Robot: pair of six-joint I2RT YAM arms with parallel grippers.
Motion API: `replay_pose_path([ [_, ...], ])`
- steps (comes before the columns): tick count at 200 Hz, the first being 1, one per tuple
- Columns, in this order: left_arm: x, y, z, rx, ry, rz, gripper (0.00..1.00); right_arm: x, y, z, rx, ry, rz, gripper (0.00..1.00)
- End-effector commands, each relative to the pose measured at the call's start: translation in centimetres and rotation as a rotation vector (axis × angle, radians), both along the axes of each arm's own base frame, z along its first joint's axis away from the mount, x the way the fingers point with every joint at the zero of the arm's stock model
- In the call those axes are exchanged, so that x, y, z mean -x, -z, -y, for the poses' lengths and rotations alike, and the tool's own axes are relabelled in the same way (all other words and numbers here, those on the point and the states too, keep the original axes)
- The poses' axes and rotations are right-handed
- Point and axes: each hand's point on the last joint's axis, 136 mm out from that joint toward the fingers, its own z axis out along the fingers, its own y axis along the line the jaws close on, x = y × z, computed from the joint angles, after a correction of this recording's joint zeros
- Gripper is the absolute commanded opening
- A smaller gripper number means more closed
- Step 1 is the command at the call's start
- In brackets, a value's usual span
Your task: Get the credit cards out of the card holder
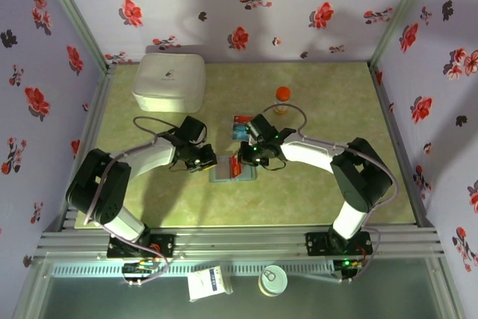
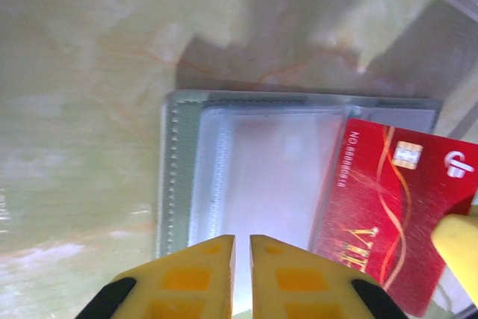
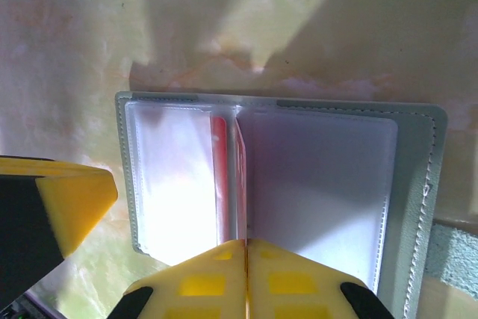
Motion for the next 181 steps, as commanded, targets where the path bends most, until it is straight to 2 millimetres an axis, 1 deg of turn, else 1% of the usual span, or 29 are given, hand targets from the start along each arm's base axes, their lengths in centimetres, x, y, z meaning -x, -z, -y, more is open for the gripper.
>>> replay_pose_path([
  [1,1.0,1.3,-1.5,-0.062,0.007,-0.032,0.08,-0.3,0.3,0.1,0.056,-0.009,0.013,0.08],
  [23,1.4,2.1,-1.9,-0.084,0.013,-0.050,0.05,-0.1,0.2,-0.4,0.043,-0.015,0.008,0.09],
  [41,1.6,2.7,-2.0,-0.094,0.015,-0.062,0.04,-0.2,0.2,-0.7,0.041,-0.018,0.006,0.09],
  [64,1.7,3.0,-2.0,-0.093,0.019,-0.068,0.04,-0.1,0.4,-1.1,0.037,-0.019,-0.003,0.10],
  [85,1.8,3.1,-2.0,-0.089,0.020,-0.067,0.04,0.1,0.3,-1.4,0.027,-0.019,-0.009,0.14],
  [111,1.7,3.0,-1.9,-0.084,0.019,-0.064,0.04,0.4,0.0,-1.3,0.029,-0.013,-0.010,0.16],
  [148,1.6,2.8,-1.8,-0.080,0.021,-0.060,0.04,0.7,-0.7,-0.7,0.045,-0.007,-0.001,0.17],
  [181,1.5,2.9,-1.7,-0.080,0.024,-0.063,0.04,0.8,-0.7,-0.5,0.050,-0.006,-0.003,0.13],
])
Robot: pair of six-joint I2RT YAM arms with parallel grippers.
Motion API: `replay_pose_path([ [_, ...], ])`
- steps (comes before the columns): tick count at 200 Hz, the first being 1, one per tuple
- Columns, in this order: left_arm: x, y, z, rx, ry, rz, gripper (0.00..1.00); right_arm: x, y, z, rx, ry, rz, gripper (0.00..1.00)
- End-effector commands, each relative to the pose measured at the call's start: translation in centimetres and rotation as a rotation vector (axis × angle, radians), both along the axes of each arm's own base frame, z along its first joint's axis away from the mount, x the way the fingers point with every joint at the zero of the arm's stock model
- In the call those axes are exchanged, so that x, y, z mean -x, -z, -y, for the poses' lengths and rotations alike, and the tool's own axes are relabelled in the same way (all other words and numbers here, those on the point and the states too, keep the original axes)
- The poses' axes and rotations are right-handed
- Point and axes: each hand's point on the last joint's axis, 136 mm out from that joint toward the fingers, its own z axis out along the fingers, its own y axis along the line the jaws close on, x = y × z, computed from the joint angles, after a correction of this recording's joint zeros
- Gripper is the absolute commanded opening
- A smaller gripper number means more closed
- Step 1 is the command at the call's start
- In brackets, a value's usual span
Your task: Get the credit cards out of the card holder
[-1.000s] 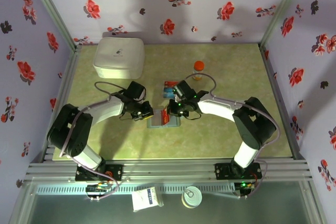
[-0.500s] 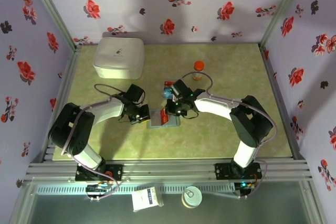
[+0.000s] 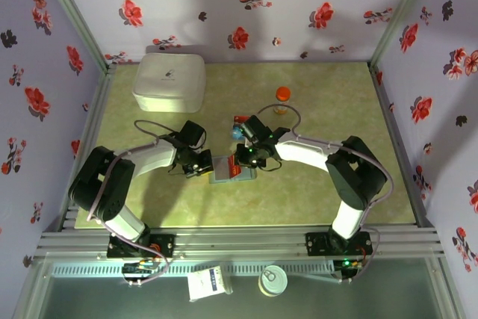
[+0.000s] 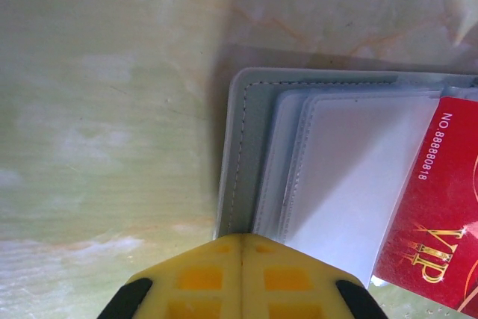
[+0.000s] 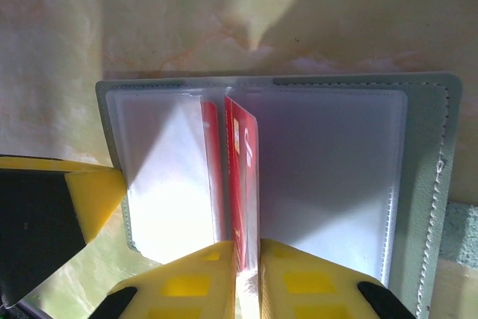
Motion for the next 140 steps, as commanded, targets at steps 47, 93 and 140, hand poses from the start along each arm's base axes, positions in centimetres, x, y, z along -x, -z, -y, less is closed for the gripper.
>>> replay_pose_path([
  [47,0.0,1.0,-0.4,-0.027,0.017,-0.016,0.04,-0.1,-1.6,0.1,0.004,0.012,0.029,0.07],
  [93,-0.2,1.1,-0.4,-0.030,0.017,-0.016,0.04,-0.4,-3.6,0.6,0.013,0.009,0.079,0.05],
  [140,-0.6,1.1,-0.4,-0.029,0.019,-0.012,0.04,-0.7,-5.4,1.8,0.055,-0.029,0.139,0.05],
])
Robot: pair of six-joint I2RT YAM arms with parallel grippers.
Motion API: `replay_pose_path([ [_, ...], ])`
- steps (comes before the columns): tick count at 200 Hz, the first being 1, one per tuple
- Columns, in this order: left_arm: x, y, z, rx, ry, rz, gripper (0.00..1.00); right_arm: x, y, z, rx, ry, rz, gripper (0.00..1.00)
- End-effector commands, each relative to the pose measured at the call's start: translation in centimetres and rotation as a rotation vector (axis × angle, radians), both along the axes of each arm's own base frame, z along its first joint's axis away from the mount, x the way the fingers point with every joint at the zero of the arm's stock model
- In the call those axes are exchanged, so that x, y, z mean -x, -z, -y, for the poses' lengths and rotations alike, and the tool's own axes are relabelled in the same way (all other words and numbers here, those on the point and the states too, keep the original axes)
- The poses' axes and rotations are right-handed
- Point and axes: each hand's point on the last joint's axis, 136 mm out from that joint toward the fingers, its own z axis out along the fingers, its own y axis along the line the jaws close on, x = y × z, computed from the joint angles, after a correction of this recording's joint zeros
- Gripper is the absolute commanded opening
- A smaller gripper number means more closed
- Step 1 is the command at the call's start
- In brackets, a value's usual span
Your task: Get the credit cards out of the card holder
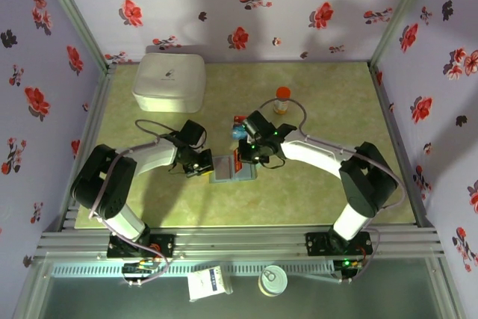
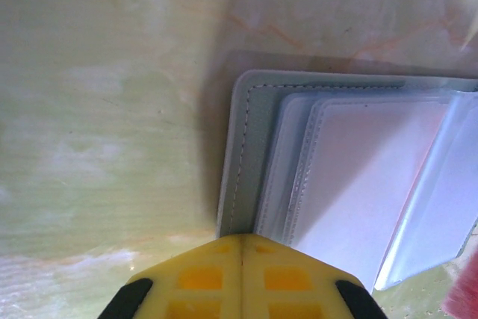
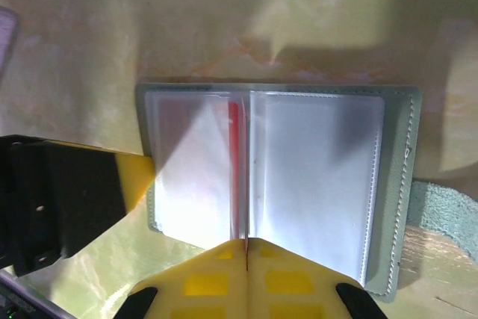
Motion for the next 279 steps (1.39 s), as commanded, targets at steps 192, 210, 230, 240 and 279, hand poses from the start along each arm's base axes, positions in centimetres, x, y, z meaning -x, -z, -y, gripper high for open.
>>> replay_pose_path([
  [192,-0.8,-0.8,-1.4,-0.013,-0.007,0.029,0.06,-6.8,-6.3,5.6,0.382,-0.990,0.513,0.00],
  [210,-0.6,-1.3,-2.1,-0.017,-0.018,0.035,0.06,-7.8,-6.5,5.6,0.418,-1.095,0.536,0.00],
  [230,-0.4,-1.9,-2.8,-0.019,-0.032,0.043,0.07,-8.8,-6.5,5.2,0.421,-1.179,0.540,0.00],
  [240,-0.3,-2.1,-3.1,-0.020,-0.039,0.047,0.07,-9.4,-6.4,5.0,0.416,-1.202,0.537,0.00],
  [279,0.4,-2.8,-4.1,-0.024,-0.060,0.057,0.07,-12.2,-6.1,4.0,0.397,-1.249,0.523,0.00],
])
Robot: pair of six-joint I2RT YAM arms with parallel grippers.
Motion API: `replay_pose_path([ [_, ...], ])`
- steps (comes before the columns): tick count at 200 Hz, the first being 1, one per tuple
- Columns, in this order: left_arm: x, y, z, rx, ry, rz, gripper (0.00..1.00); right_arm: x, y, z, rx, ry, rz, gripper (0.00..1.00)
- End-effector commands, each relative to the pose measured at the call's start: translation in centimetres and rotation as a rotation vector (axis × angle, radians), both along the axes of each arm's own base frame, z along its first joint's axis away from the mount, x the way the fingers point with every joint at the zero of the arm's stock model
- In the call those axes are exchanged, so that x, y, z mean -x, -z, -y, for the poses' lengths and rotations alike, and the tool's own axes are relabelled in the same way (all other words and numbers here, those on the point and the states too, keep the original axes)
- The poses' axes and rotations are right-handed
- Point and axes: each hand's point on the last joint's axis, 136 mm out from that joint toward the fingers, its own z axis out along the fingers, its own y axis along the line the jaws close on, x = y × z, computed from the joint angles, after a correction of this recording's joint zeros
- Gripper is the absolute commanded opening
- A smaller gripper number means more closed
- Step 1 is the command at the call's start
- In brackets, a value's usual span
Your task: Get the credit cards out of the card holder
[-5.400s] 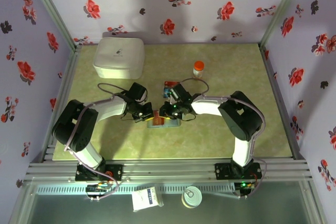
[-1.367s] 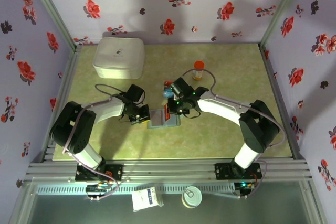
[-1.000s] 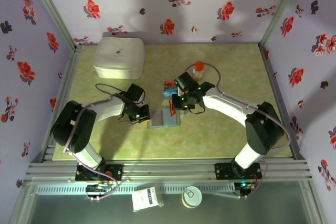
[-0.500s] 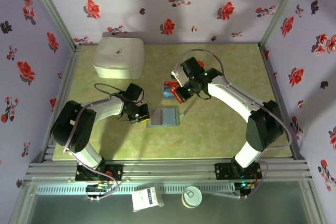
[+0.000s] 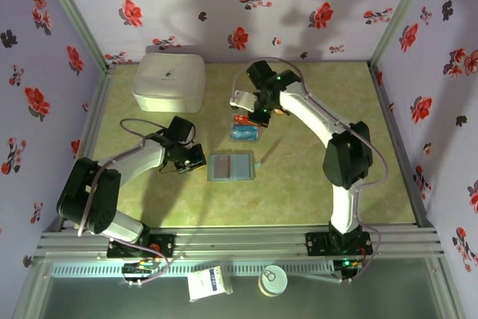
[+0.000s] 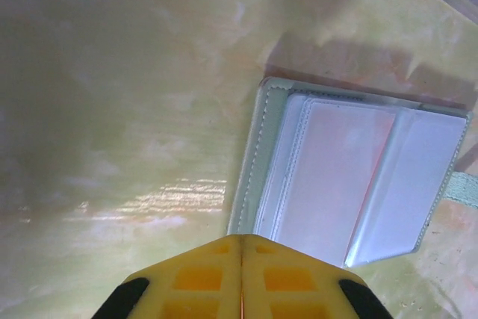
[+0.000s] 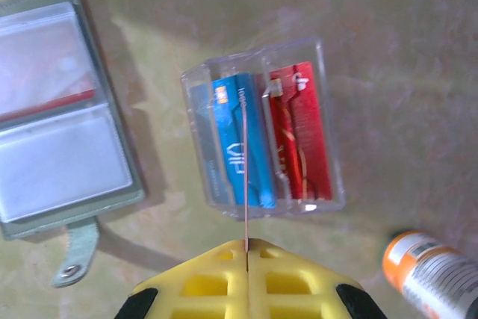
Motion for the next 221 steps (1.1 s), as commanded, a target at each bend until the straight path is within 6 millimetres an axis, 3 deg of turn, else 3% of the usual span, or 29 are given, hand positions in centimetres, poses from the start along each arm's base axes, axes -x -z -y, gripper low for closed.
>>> replay_pose_path([
  [1,1.3,0.3,-1.5,-0.040,0.002,-0.020,0.07,-0.4,0.4,0.3,0.038,-0.089,-0.033,0.00],
  [62,2.1,0.1,-2.7,-0.044,-0.031,-0.013,0.07,-3.9,2.2,-0.8,0.049,-0.111,-0.051,0.00],
  [121,2.2,0.4,-3.1,-0.050,-0.040,-0.023,0.07,-4.5,4.4,-0.7,0.083,-0.113,-0.075,0.00],
  [137,2.2,0.5,-3.2,-0.053,-0.039,-0.025,0.07,-4.8,4.8,-0.5,0.094,-0.105,-0.076,0.05],
  [157,2.1,0.5,-3.1,-0.051,-0.040,-0.024,0.07,-5.6,4.7,-0.4,0.102,-0.080,-0.045,0.15],
  [184,2.1,0.6,-3.1,-0.051,-0.040,-0.026,0.07,-7.0,3.9,-0.2,0.100,-0.031,0.019,0.16],
  [221,1.9,0.6,-3.0,-0.043,-0.041,-0.025,0.07,-7.3,2.7,-0.2,0.065,0.016,0.057,0.16],
])
